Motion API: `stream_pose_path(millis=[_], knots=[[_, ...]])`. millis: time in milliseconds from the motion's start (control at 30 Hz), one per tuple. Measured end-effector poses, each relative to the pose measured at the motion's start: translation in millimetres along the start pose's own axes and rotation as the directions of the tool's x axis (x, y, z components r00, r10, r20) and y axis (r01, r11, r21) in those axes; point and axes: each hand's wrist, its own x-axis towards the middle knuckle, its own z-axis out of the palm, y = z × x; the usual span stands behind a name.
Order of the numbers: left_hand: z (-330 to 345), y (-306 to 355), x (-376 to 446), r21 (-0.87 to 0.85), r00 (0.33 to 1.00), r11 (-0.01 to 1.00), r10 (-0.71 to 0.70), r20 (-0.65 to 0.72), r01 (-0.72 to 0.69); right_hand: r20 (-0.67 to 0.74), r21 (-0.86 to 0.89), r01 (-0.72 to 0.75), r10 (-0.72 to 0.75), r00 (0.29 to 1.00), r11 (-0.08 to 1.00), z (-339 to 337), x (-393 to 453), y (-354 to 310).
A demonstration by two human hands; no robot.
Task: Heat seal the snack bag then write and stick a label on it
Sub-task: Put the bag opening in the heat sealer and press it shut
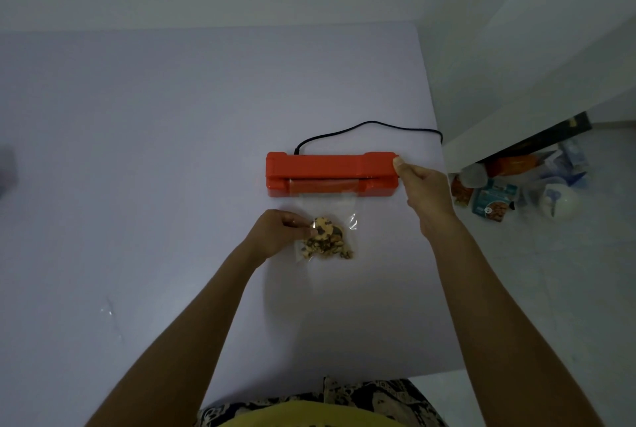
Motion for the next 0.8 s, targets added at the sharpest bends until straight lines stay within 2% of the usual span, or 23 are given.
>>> stream_pose_path(millis=[200, 400, 600, 667, 800], knots=[[0, -2, 0, 0.003, 1.000, 1.000, 0.001, 0.003, -0.001, 0.011, -0.043, 0.026, -0.026, 1.000, 0.999, -1, -1, -2], [0, 2, -3, -0.024, 1.000, 1.000, -0.012, -0.016, 0.012, -0.161, -0.115, 0.143, -0.160, 0.974, 0.983, 3, -7, 0], [-3, 2, -6, -0.173, 0.998, 0.984, -0.048, -0.047, 0.039, -0.237, -0.112, 0.249, -0.269, 0.933, 0.962, 6, -25, -20], [-5, 4, -8, -0.184, 0.996, 0.982, -0.050, -0.074, 0.036, -0.239, -0.109, 0.272, -0.291, 0.926, 0.956, 4, -31, -28], [-18, 8, -13, -0.098, 0.982, 0.995, -0.014, -0.188, -0.004, -0.233, -0.106, 0.330, -0.346, 0.909, 0.938, 2, -50, -50]])
